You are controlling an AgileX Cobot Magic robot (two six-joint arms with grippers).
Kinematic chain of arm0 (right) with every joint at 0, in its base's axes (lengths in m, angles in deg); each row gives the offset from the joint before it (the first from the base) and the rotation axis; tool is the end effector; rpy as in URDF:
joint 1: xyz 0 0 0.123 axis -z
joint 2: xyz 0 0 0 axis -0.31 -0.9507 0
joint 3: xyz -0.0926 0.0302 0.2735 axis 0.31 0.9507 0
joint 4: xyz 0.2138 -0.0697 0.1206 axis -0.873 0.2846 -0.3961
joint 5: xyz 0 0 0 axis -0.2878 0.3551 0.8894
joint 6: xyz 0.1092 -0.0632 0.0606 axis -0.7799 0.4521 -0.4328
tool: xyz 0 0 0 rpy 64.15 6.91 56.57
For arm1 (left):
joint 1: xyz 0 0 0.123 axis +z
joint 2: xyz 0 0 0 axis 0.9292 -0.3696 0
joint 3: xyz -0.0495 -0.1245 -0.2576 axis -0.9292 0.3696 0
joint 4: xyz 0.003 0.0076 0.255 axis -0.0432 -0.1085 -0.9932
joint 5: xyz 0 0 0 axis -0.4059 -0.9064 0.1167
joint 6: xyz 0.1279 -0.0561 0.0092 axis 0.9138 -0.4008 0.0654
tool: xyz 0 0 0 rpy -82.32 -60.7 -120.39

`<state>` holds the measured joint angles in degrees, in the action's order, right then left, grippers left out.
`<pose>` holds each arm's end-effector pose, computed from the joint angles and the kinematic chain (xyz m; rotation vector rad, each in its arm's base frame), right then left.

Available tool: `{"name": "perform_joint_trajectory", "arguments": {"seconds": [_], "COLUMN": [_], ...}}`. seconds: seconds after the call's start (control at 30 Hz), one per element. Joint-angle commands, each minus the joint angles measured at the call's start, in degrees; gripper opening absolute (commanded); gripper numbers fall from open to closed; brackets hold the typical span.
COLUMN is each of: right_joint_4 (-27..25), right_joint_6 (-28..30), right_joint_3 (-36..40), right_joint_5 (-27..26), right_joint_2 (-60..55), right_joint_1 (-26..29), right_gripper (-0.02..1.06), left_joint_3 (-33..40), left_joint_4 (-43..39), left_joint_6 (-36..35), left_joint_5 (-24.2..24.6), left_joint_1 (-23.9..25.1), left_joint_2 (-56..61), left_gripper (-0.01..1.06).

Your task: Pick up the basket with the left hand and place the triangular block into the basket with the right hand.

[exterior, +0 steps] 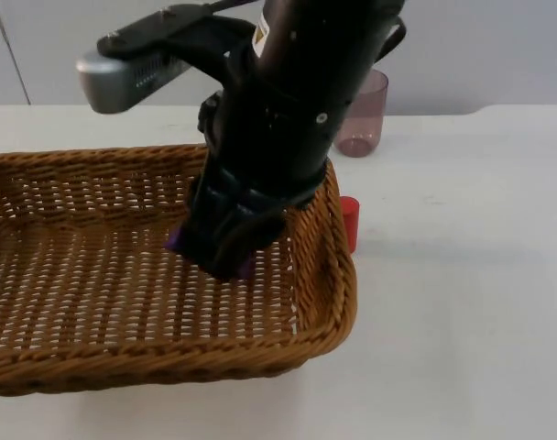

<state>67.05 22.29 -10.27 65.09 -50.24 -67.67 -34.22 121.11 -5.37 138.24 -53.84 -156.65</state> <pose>0.2753 0.3497 0.1900 -1.5487 2.3698 0.3081 0.2486 0.0015 0.1432 -0.1366 2.9123 -0.6309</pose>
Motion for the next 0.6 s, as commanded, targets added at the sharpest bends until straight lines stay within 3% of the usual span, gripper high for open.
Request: {"name": "perform_joint_trajectory", "arguments": {"seconds": [0.0, 0.03, 0.1, 0.3, 0.57], "right_joint_4": [0.5, 0.5, 0.5, 3.3, 12.8], "right_joint_6": [0.5, 0.5, 0.5, 0.5, -8.1], "right_joint_3": [0.0, 0.0, 0.0, -0.4, -0.4], "right_joint_5": [-0.8, -1.0, -1.4, -1.5, -4.6], "right_joint_2": [0.3, 0.3, 0.3, 2.6, 19.4], "right_joint_1": [-0.4, -0.4, -0.4, -0.3, -0.3], "right_gripper": [0.48, 0.59, 0.69, 0.73, 0.73], "left_joint_3": [0.0, 0.0, 0.0, 0.0, 0.0], "left_joint_4": [1.4, 1.4, 1.4, 1.4, 1.4], "left_joint_6": [0.3, 0.3, 0.3, 0.3, 0.3], "left_joint_5": [0.9, 0.7, 0.4, 0.4, 0.4], "left_joint_1": [0.2, 0.2, 0.2, 0.2, 0.2], "left_joint_2": [0.8, 0.8, 0.8, 0.8, 0.8], "left_gripper": [0.0, 0.0, 0.0, 0.0, 0.0]}}
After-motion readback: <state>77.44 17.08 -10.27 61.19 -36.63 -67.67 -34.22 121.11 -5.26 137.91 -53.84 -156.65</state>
